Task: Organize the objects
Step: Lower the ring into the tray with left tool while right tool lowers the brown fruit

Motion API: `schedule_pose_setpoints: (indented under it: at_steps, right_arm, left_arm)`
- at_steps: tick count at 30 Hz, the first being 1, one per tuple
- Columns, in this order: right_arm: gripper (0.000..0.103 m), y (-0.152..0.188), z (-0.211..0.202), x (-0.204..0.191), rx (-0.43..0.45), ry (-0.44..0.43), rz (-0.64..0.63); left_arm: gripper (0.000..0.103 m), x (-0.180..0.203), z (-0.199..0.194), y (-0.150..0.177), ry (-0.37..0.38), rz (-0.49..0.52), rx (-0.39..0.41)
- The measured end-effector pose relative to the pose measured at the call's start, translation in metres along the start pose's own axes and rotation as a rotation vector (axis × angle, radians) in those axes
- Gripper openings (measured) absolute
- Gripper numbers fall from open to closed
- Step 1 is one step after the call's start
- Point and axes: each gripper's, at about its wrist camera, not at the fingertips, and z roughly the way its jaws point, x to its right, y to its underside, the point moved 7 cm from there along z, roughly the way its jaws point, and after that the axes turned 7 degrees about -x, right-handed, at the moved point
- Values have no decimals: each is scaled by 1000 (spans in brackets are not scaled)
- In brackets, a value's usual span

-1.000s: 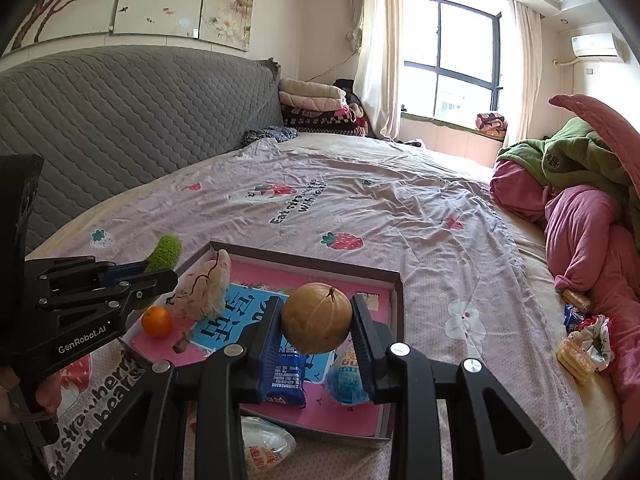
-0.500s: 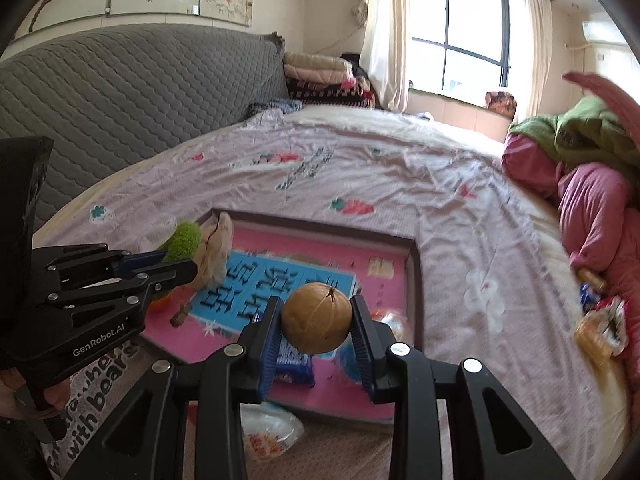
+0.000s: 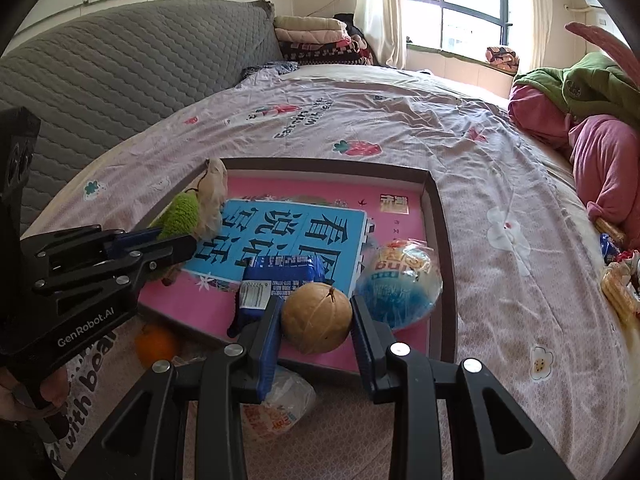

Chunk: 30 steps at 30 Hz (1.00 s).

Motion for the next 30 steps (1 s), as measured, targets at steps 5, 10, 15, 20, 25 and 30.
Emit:
schedule_pose_setpoints:
  at_steps: [5, 10, 15, 20, 25, 30]
  right_arm:
    - [34, 1, 5, 4, -12, 11, 14]
    - [34, 1, 8, 9, -19, 28, 18]
    - [34, 3, 14, 13, -35, 48, 19]
    - [34, 1, 17, 13, -33, 66, 10]
    - [34, 1, 18, 14, -39, 65, 17]
    - [34, 2, 18, 16, -47, 52, 32]
  left_arm:
    - [14, -3, 5, 0, 13, -11, -7]
    - [14, -7, 11, 1, 15, -25, -16]
    - [14, -6, 15, 2, 23, -23, -23]
    - [14, -3, 19, 5, 27, -15, -33]
    - [15, -1, 26, 9, 37, -15, -55]
    - [15, -2, 31, 11, 49, -27, -75]
